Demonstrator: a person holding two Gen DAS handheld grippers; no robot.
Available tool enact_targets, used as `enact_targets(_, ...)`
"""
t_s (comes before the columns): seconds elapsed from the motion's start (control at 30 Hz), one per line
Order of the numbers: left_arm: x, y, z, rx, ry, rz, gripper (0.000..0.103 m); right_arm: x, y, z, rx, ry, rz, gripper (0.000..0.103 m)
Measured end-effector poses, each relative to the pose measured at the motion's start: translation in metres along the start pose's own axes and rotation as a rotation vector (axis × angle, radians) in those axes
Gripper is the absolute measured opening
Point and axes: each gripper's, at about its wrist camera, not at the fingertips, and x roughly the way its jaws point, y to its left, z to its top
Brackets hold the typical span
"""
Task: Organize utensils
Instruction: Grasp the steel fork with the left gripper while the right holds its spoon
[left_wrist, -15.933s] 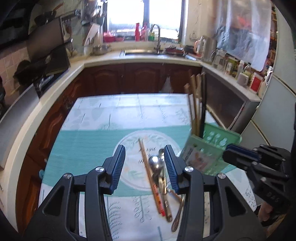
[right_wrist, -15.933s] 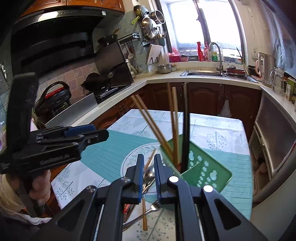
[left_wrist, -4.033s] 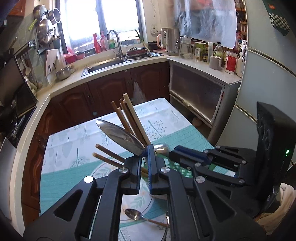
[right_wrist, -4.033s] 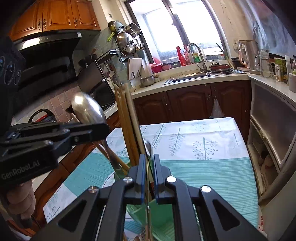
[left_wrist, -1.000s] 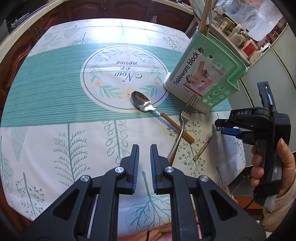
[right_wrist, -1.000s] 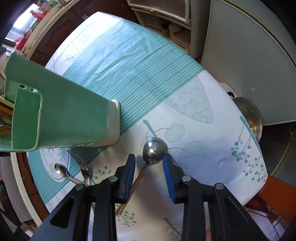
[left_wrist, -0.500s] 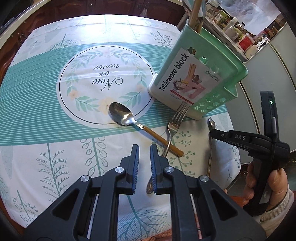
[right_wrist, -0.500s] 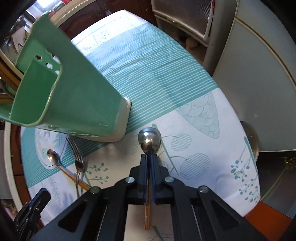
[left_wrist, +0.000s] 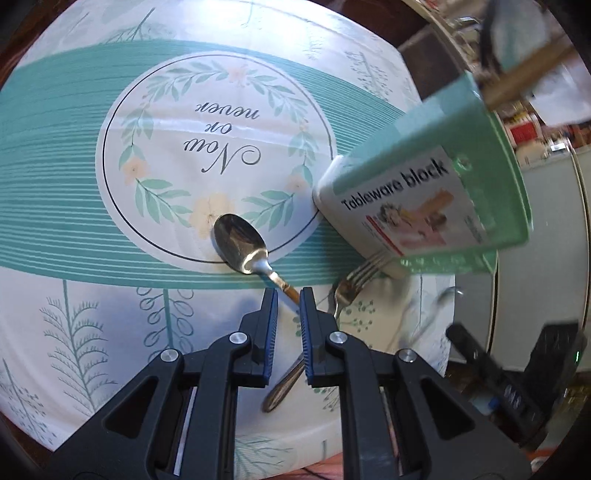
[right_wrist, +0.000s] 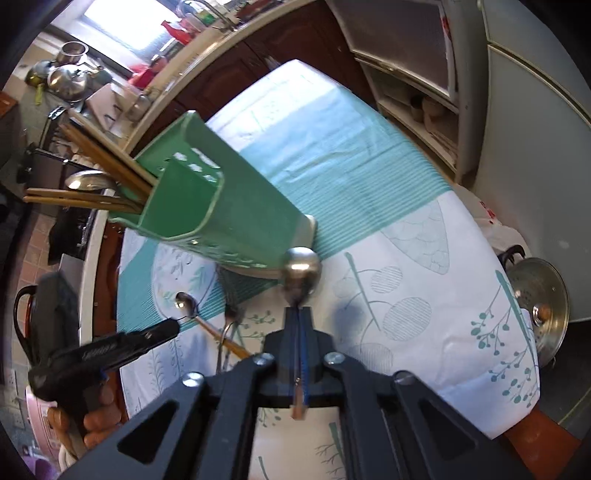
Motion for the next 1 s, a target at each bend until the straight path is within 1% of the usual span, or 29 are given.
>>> enact_targets(0.07,0.003,-0.002,0.006,-0.030,0.006,-0.002,0.009,-0.005,0.005,-0.002,-0.030,-0.021,0.021,0.000)
enact_targets(0.13,0.008,-0.006,0.011,-0.053,0.019,0.018,0.009,-0.006,0.008,-0.002,-0.056,-0.029,0.030,0.000)
enact_targets(0.3,0.022,-0.011,0.014,-0.121,0.043,0.095,0.009,0.001,0.005,-0.001,-0.054,0.022,0.063,0.000)
enact_targets(0.37,0.022,-0.012,0.014,-0.137,0.034,0.114,0.009,0.005,-0.001,0.002,-0.033,0.048,0.069,0.000)
enact_targets(0.5,0.021,-0.020,0.010,-0.112,0.021,0.145,0.009,0.011,-0.013,0.003,0.017,0.090,0.065,0.000)
enact_targets(0.53,0.021,-0.024,0.007,-0.095,0.022,0.158,0.009,0.013,-0.017,0.003,0.036,0.102,0.068,0.001)
enact_targets(0.57,0.019,-0.029,0.004,-0.058,0.015,0.169,0.009,0.017,-0.020,0.003,0.056,0.115,0.074,0.001)
enact_targets(0.67,0.015,-0.047,-0.008,0.075,-0.013,0.198,0.009,0.029,-0.025,0.004,0.091,0.157,0.054,0.002)
enact_targets(0.73,0.013,-0.061,-0.015,0.173,-0.018,0.200,0.009,0.035,-0.023,0.005,0.092,0.171,0.049,0.004)
enact_targets(0.87,0.016,-0.079,-0.024,0.326,-0.016,0.212,0.009,0.048,-0.010,0.008,0.072,0.175,0.006,0.009)
enact_targets(0.93,0.021,-0.083,-0.024,0.364,0.021,0.191,0.009,0.055,-0.001,0.009,0.051,0.183,-0.020,0.010)
enact_targets(1.0,0.024,-0.087,-0.025,0.382,0.039,0.187,0.009,0.057,0.001,0.011,0.038,0.185,-0.041,0.011)
